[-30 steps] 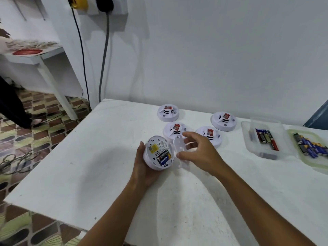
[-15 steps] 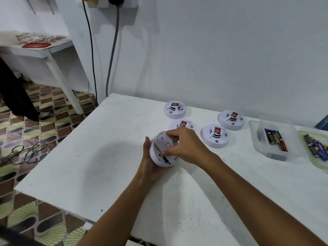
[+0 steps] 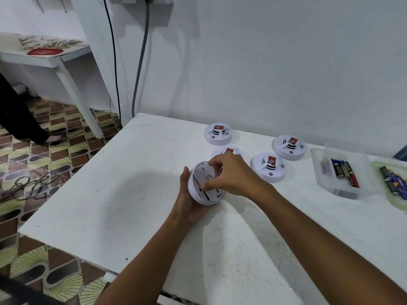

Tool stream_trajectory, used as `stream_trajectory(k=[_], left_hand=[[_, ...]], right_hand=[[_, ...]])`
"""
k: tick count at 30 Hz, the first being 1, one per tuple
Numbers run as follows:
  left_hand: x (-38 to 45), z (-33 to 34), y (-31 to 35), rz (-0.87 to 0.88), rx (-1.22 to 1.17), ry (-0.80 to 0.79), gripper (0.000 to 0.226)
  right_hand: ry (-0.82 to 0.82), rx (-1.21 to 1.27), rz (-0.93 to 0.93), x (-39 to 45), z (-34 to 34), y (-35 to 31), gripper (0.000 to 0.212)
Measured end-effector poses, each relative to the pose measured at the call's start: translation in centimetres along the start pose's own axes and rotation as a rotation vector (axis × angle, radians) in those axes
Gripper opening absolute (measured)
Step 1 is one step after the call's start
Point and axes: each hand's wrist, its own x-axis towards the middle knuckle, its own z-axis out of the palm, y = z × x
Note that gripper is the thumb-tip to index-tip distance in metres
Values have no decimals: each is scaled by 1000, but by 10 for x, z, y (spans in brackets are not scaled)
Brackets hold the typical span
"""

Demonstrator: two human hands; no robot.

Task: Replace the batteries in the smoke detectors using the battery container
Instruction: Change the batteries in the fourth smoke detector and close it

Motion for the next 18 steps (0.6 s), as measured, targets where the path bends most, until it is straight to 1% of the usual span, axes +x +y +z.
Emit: stream_trajectory(k=[4,13,18], left_hand=[[0,2,0,5,-12,-34,80],[-2,6,2,-3,-4,-68,78],[-4,8,2,-5,0,-67,79]], right_hand=[[3,0,4,0,1,0,47],[24,-15,-13,-4,-1,3,45],[13,-26,-6,-5,0,7,37]])
